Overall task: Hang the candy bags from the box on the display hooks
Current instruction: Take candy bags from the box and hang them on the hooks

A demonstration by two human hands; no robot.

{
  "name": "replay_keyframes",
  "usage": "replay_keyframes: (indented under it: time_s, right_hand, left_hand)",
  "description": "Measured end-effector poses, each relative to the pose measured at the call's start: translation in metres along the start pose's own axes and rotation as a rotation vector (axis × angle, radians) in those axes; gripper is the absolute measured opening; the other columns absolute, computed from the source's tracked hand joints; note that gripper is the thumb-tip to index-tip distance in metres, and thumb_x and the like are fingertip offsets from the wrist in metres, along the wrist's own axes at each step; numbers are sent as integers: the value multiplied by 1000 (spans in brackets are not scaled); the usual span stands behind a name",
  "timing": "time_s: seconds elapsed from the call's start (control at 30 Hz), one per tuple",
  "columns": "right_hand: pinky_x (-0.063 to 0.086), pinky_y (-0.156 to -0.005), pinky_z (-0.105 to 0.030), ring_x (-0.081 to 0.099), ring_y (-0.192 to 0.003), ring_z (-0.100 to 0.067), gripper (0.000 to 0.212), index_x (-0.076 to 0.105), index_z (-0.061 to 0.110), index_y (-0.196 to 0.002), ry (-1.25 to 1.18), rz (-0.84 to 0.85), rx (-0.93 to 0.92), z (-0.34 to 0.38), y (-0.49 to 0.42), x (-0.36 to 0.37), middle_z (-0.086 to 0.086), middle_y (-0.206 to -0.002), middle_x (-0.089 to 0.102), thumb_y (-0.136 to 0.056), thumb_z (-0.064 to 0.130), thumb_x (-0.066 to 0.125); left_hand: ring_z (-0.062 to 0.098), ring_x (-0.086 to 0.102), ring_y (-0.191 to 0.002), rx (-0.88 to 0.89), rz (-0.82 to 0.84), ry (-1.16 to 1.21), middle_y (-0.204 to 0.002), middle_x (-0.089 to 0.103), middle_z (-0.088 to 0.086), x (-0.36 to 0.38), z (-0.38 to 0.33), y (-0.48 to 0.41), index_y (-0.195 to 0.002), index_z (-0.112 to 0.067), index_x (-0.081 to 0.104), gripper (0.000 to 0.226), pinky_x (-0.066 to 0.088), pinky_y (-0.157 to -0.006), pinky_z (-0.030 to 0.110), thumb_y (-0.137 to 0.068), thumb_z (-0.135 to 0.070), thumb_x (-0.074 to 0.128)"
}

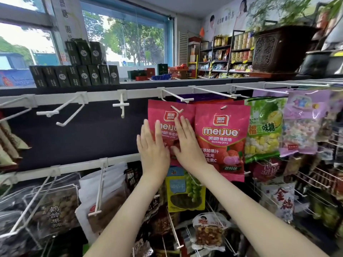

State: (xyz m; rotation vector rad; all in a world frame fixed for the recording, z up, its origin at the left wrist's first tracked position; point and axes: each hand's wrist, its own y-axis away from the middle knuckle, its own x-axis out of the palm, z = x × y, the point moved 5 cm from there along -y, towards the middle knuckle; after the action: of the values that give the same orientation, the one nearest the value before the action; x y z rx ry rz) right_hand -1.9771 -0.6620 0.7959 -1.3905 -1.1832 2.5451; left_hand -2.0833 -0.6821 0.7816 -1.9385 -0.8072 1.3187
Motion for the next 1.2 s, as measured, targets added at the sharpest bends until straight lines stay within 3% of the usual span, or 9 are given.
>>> replay_keyframes:
  time_s: [0.1,0.17,0.3,0.53,0.63,0.77,0.87,1.1,1.2]
  right_hand:
    - [-6,-116,-20,-9,-145,-11,76,11,13,-151,110,-74,-116,-4,24,-22,-4,-159,4,-89,3,54]
    - [-1,-120,-30,3,-146,-22,72,17,9,-149,284,-142,-205,-9,43,-37,-10,-157,15,-88,6,53]
    - [1,-119,-42,4,-146,-27,72,12,17,-151,389,-162,-139,-46,92,-69,-7,-158,10,-86,18,45]
    - [-6,-116,-33,-1,-145,-19,70,11,19,-151,367,-78,193,-163,218,-156,-1,-157,4,-92,31,47]
    - [-1,-117,-33,0,-146,-16,71,9,21,-151,365,-40,359,-221,290,-195,-1,-159,5,-94,31,48]
    - [3,-118,-36,-5,-146,-14,74,2,22,-152,356,72,633,-296,400,-234,1,-159,-3,-95,35,48]
    - [4,-118,-37,-3,-146,-15,72,4,20,-152,335,133,810,-344,483,-247,0,-159,-1,-96,38,45]
    - [5,-117,-34,0,-146,-16,71,5,17,-151,260,251,1253,-418,690,-193,-2,-160,3,-96,40,43]
    - [5,-116,-32,2,-146,-16,72,5,18,-151,208,294,1421,-443,776,-139,0,-159,4,-96,39,46]
  left_hand:
    - [38,28,-140,162,52,-50,-152,25,25,10,-29,19,-149,-11,18,76,28,-110,56,-84,-14,57]
    - [35,23,-143,196,106,-30,-155,21,21,20,-49,33,-151,-13,10,74,23,-114,55,-88,-19,49]
    - [35,17,-145,257,181,13,-157,16,20,35,-108,69,-152,-16,5,84,16,-114,56,-85,-24,56]
    - [39,24,-140,373,287,189,-153,23,24,65,-262,142,-148,-13,21,66,24,-111,55,-86,-25,35]
    - [40,34,-137,456,442,234,-151,28,24,98,-340,190,-146,-12,26,64,32,-107,55,-84,-27,36]
    - [37,33,-138,566,679,300,-152,28,21,141,-431,271,-147,-12,32,61,31,-108,53,-90,-31,38]
    - [38,33,-138,618,866,339,-151,30,22,172,-482,336,-147,-11,34,63,31,-108,54,-90,-29,56]
    - [39,35,-136,713,1256,368,-151,31,22,258,-525,505,-146,-11,35,68,31,-109,50,-87,-30,63]
    - [32,18,-144,739,1430,320,-157,16,18,313,-515,593,-151,-15,21,67,16,-116,44,-94,-38,49]
